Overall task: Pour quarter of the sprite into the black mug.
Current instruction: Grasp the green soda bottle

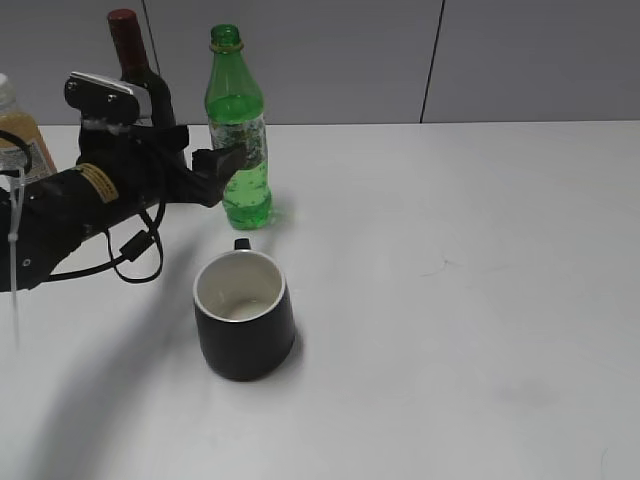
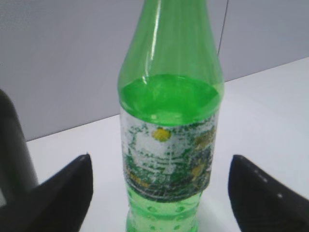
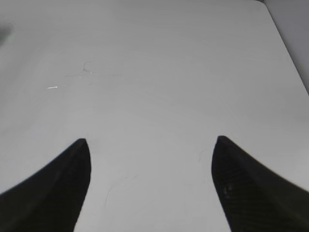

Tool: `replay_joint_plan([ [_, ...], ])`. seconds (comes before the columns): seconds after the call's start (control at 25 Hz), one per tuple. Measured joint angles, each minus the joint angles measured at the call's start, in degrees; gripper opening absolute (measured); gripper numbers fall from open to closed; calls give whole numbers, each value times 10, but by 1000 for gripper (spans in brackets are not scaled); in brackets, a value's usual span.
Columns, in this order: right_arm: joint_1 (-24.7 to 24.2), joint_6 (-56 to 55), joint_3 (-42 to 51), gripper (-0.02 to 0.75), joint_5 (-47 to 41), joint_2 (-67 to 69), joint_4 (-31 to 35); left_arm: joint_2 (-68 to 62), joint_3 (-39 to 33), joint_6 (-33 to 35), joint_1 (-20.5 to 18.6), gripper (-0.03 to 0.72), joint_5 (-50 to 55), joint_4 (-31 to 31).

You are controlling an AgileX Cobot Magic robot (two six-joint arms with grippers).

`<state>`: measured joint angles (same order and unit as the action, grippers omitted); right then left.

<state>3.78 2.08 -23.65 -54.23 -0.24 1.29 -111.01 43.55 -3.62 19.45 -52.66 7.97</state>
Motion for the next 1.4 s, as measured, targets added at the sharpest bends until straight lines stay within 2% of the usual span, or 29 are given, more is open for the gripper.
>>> replay_joint_plan([
  [0.32, 0, 0, 0, 589, 0, 0, 0, -48, 46, -15, 15, 670, 1, 15],
  [1.2, 0, 0, 0, 589, 0, 0, 0, -130, 160, -17, 20, 666, 9, -6],
  [1.4, 0, 0, 0, 589, 0, 0, 0, -137, 168, -17, 20, 611, 7, -6],
])
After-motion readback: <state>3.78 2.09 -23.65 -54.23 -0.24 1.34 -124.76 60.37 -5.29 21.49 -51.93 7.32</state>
